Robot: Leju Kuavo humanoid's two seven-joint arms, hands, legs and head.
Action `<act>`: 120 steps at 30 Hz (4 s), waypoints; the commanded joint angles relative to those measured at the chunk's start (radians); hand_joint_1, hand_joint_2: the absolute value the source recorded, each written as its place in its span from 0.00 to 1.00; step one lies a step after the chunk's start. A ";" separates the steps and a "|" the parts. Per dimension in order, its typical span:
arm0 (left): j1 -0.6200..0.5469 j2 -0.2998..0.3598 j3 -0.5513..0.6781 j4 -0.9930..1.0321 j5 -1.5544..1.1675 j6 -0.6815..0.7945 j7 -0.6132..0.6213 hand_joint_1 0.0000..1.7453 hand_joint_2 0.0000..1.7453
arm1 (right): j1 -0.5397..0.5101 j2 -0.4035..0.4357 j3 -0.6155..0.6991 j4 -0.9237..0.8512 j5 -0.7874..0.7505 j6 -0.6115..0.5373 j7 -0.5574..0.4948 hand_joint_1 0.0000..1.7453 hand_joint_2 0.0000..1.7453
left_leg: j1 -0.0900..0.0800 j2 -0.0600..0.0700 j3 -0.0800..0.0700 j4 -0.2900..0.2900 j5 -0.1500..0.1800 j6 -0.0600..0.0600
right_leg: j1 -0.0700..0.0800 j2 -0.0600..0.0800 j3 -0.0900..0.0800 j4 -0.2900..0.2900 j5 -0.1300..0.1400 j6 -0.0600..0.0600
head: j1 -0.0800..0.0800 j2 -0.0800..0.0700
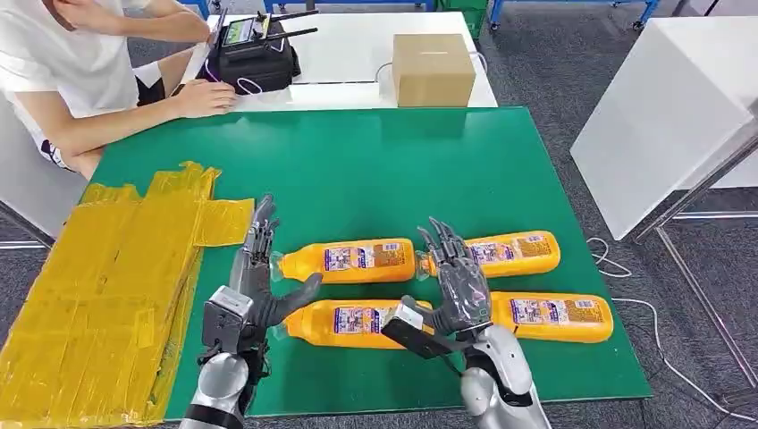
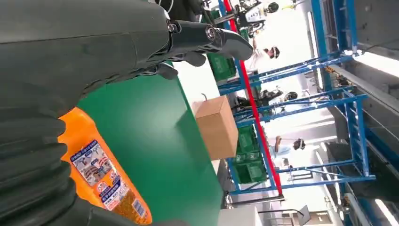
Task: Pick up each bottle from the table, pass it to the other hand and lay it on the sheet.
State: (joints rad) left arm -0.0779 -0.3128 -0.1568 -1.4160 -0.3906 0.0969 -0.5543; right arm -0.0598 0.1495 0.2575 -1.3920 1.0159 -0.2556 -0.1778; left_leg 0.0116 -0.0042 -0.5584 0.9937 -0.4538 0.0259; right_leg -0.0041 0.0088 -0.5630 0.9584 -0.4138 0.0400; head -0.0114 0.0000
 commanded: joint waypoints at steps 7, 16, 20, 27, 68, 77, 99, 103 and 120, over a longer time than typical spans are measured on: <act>-0.128 0.007 0.213 0.171 0.111 -0.063 -0.045 0.00 1.00 | -0.283 -0.037 -0.013 0.492 0.048 -0.020 -0.063 0.00 1.00 | 0.000 0.002 0.004 -0.002 0.001 -0.001 | 0.000 0.001 0.003 -0.002 0.001 -0.001 | 0.000 0.000; -0.140 -0.006 0.205 0.232 0.108 -0.068 -0.052 0.00 1.00 | -0.338 0.008 0.002 0.573 0.078 -0.062 -0.090 0.00 1.00 | -0.001 0.000 0.002 -0.001 0.001 0.000 | -0.001 0.000 0.002 0.000 0.000 0.000 | 0.000 0.000; -0.139 -0.009 0.205 0.248 0.108 -0.070 -0.052 0.00 1.00 | -0.350 0.011 0.015 0.509 0.087 -0.079 -0.091 0.00 1.00 | 0.000 0.000 0.002 0.000 0.001 0.000 | 0.000 0.000 0.001 0.000 0.000 0.000 | 0.000 0.000; -0.153 -0.009 0.209 0.290 0.108 -0.074 -0.054 0.00 1.00 | -0.389 0.022 0.055 0.472 0.093 -0.020 -0.070 0.00 1.00 | -0.001 0.001 0.001 0.000 0.001 0.000 | -0.001 0.000 0.000 0.001 0.000 0.000 | 0.000 0.000; -0.221 -0.036 0.164 0.412 0.104 -0.098 -0.044 0.00 1.00 | -0.660 0.200 0.190 1.006 0.148 0.139 0.132 0.00 1.00 | -0.001 -0.001 0.002 0.001 0.000 0.000 | -0.001 -0.002 0.001 0.003 -0.001 0.000 | 0.000 0.000; -0.222 -0.036 0.163 0.414 0.104 -0.097 -0.044 0.00 1.00 | -0.663 0.200 0.201 1.003 0.141 0.143 0.144 0.00 1.00 | 0.000 -0.001 0.001 0.001 0.001 0.000 | 0.000 -0.001 0.000 0.002 0.000 0.000 | 0.000 0.000; -0.218 -0.036 0.146 0.416 0.126 -0.087 -0.021 0.00 1.00 | -0.713 0.131 0.208 1.120 0.310 0.212 0.546 0.00 1.00 | 0.000 -0.002 0.001 0.000 0.001 0.000 | 0.000 -0.003 0.001 0.001 0.000 0.000 | 0.000 0.000; -0.221 -0.034 0.158 0.402 0.129 -0.086 -0.023 0.00 1.00 | -0.709 0.123 0.182 1.116 0.301 0.198 0.522 0.14 1.00 | 0.000 -0.002 0.001 0.001 0.002 0.000 | 0.000 -0.003 0.001 0.001 0.000 0.000 | 0.000 0.000; -0.174 -0.035 0.155 0.325 0.147 -0.101 -0.028 0.00 1.00 | -0.666 0.127 0.138 1.080 0.328 -0.004 0.355 0.98 1.00 | 0.000 -0.001 0.003 0.000 0.000 0.000 | 0.000 -0.002 0.002 0.002 -0.001 0.000 | 0.000 0.000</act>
State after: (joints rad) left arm -0.2510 -0.3403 -0.0050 -1.0918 -0.2468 0.0000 -0.5852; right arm -0.7146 0.2922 0.4299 -0.3346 1.3275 -0.1864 0.2343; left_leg 0.0115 -0.0043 -0.5585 0.9943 -0.4522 0.0257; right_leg -0.0041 0.0088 -0.5638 0.9600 -0.4132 0.0403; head -0.0111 0.0000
